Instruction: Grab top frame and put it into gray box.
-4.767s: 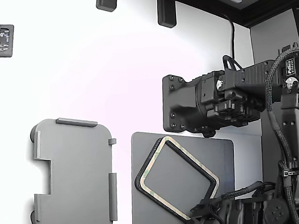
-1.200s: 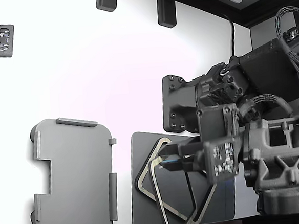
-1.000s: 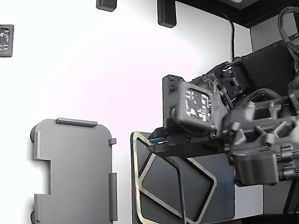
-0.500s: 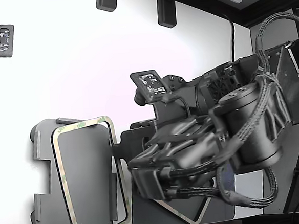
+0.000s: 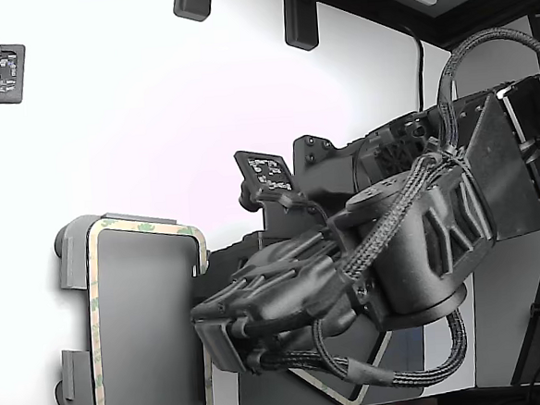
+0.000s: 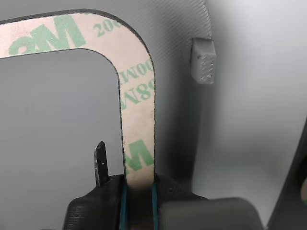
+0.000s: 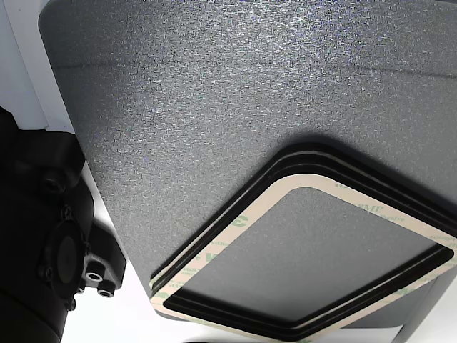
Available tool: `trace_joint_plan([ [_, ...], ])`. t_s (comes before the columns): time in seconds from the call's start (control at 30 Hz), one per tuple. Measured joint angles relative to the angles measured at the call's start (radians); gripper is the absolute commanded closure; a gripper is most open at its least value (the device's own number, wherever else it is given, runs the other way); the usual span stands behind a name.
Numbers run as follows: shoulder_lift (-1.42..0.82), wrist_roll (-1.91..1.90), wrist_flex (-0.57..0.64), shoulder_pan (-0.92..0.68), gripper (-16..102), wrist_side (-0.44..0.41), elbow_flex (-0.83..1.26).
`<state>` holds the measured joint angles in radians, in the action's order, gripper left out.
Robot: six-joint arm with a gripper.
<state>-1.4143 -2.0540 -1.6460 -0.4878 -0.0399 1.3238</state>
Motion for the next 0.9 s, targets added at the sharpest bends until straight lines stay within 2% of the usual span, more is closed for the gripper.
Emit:
trace_joint_plan([
  [0.9,0.077,-0.021,0.0,0.032,99,0.072,-0.035],
])
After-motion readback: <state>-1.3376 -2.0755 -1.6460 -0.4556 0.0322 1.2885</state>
